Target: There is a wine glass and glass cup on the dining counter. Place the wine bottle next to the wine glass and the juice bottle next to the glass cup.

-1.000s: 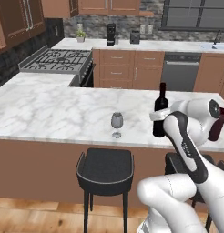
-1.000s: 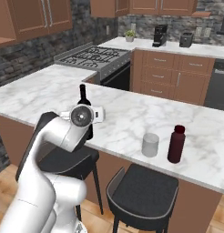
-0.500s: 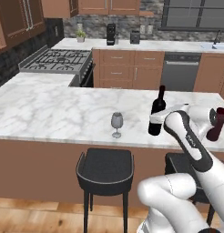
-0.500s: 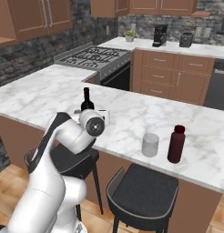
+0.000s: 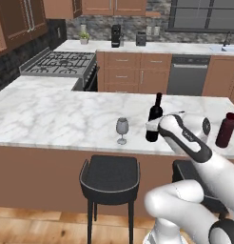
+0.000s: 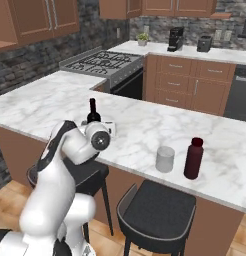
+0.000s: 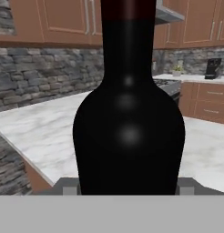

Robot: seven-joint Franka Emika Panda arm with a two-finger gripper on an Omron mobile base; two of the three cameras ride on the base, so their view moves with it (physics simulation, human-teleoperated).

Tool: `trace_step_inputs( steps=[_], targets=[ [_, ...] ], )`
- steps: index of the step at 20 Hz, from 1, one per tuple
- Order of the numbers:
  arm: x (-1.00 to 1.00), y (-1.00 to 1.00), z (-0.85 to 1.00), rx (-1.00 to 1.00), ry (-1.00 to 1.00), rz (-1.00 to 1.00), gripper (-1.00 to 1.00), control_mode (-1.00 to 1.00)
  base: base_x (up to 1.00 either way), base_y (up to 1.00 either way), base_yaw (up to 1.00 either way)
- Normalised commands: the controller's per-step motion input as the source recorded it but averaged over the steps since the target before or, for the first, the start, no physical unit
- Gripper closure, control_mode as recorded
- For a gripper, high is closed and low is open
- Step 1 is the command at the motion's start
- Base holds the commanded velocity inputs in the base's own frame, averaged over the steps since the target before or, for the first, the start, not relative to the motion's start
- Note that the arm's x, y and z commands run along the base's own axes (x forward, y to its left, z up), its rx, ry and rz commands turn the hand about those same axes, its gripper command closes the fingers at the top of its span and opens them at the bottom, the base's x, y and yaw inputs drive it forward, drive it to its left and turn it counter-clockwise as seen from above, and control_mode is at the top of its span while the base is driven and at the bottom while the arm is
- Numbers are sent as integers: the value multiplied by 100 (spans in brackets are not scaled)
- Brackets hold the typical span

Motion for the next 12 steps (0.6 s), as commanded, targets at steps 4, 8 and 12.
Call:
trace_step_inputs(
  steps=[4, 8, 12],
  targets=[
    [35, 4, -16, 1, 0, 1, 100, -100, 0, 0, 0],
    [32, 6, -22, 1, 0, 2, 100, -100, 0, 0, 0],
    [23, 8, -27, 0, 0, 5, 100, -100, 0, 0, 0]
  ],
)
